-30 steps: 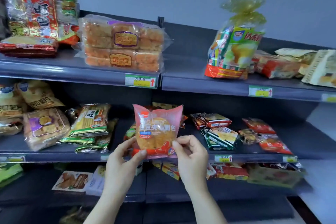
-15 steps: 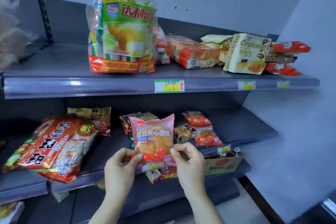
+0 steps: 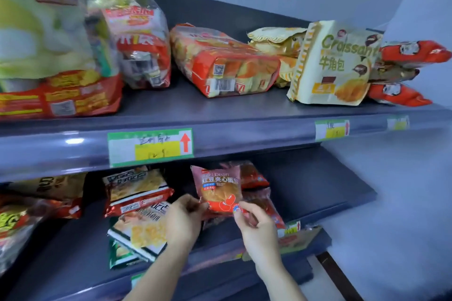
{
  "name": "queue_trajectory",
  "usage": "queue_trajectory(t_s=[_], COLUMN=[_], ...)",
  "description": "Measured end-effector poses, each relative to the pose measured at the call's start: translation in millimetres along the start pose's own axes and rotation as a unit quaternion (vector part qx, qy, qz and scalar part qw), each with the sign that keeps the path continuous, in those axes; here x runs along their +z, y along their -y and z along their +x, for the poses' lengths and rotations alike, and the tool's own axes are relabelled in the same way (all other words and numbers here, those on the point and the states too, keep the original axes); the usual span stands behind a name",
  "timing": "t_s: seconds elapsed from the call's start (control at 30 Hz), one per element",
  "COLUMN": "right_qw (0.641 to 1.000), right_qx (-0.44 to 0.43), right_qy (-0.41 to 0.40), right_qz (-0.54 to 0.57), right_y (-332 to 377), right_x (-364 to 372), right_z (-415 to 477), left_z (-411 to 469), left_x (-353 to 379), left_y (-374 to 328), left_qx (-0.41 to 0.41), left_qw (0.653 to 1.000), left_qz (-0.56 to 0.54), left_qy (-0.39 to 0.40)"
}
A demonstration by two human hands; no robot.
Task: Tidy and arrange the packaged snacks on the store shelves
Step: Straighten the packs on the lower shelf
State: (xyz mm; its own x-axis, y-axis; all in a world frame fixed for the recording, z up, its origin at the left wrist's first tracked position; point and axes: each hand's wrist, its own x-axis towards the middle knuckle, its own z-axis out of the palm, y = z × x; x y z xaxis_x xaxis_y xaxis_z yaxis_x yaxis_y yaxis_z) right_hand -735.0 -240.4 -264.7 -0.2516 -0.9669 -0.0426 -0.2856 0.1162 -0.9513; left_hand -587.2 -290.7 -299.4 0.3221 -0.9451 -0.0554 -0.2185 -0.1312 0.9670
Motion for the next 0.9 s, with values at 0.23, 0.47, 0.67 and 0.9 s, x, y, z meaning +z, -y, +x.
queue_trajectory(t_s=[0.23, 0.47, 0.67, 0.9], right_qw=[0.996, 0.984, 0.956, 0.9], right_qx=[0.069, 0.055, -0.058, -0.231], right_qy=[0.028, 0.077, 0.057, 0.172], right_qz=[-0.053, -0.149, -0.282, -0.328], right_y=[-25.4, -46.7, -43.2, -20.4], right_x=[-3.4, -10.9, -14.7, 0.7], right_z=[60.9, 100.5, 95.6, 55.3], left_z=[43.6, 44.4, 13.3, -33.8], left_x=[48.9, 67.2, 54.7, 1.8], left_y=[2.7, -7.1, -13.2, -12.1], left_qx=[-0.011, -0.002, 0.047, 0.054], left_qw=[0.995, 0.975, 0.958, 0.932], left_qz=[0.1, 0.191, 0.28, 0.358], left_qy=[0.017, 0.117, 0.051, -0.02])
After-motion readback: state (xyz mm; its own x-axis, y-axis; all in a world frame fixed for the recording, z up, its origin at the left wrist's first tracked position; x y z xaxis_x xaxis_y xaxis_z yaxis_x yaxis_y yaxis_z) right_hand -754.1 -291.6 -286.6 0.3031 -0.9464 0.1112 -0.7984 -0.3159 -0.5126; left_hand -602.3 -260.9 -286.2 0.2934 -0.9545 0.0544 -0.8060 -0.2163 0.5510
